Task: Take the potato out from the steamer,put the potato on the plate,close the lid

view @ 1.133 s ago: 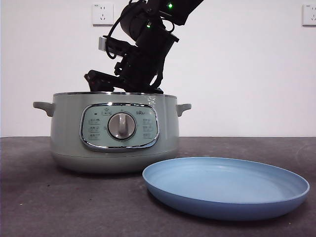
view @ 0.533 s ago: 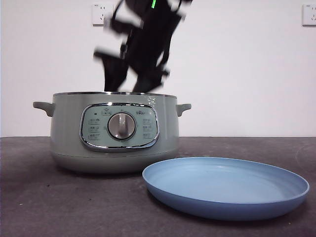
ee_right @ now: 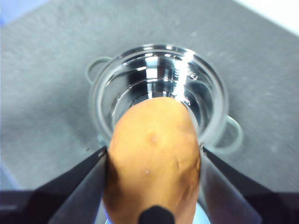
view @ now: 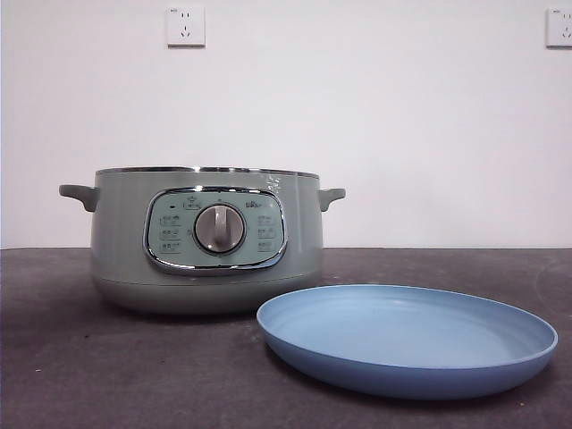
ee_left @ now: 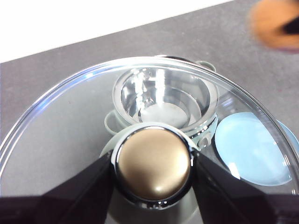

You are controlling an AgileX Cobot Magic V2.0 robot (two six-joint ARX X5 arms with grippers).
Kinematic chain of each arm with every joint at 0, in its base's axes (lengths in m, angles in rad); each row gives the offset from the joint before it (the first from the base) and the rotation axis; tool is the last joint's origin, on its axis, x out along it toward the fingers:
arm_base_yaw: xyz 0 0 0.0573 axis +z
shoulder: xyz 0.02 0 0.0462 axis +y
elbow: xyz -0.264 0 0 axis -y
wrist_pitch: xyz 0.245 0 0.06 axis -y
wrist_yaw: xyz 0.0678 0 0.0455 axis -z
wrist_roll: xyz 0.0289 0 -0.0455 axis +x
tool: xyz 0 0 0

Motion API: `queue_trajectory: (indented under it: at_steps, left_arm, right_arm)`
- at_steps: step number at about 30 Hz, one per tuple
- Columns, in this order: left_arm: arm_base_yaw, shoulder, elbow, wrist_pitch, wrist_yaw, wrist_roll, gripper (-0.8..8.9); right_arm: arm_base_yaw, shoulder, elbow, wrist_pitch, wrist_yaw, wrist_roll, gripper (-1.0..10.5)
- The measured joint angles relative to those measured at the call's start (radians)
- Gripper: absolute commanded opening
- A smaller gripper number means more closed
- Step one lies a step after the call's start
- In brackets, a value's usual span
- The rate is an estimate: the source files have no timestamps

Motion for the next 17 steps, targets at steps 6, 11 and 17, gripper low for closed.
queue_trajectory:
  at_steps: [6, 11, 17]
  left_arm:
    - [0.0, 0.0, 0.0, 0.009, 0.035, 0.0, -0.09]
    - [0.0, 0.0, 0.0, 0.01, 0.05, 0.0, -0.09]
    - [0.0, 0.0, 0.0, 0.01, 0.049, 0.0, -0.09]
  right_arm:
    - [0.0, -0.183, -0.151, -0.039, 0.053, 0.016, -0.2]
    - [0.0, -0.349, -0.348, 0.023, 0.073, 0.047, -0.2]
    - [0.0, -0.499, -0.579, 0.098, 0.077, 0.087, -0.2]
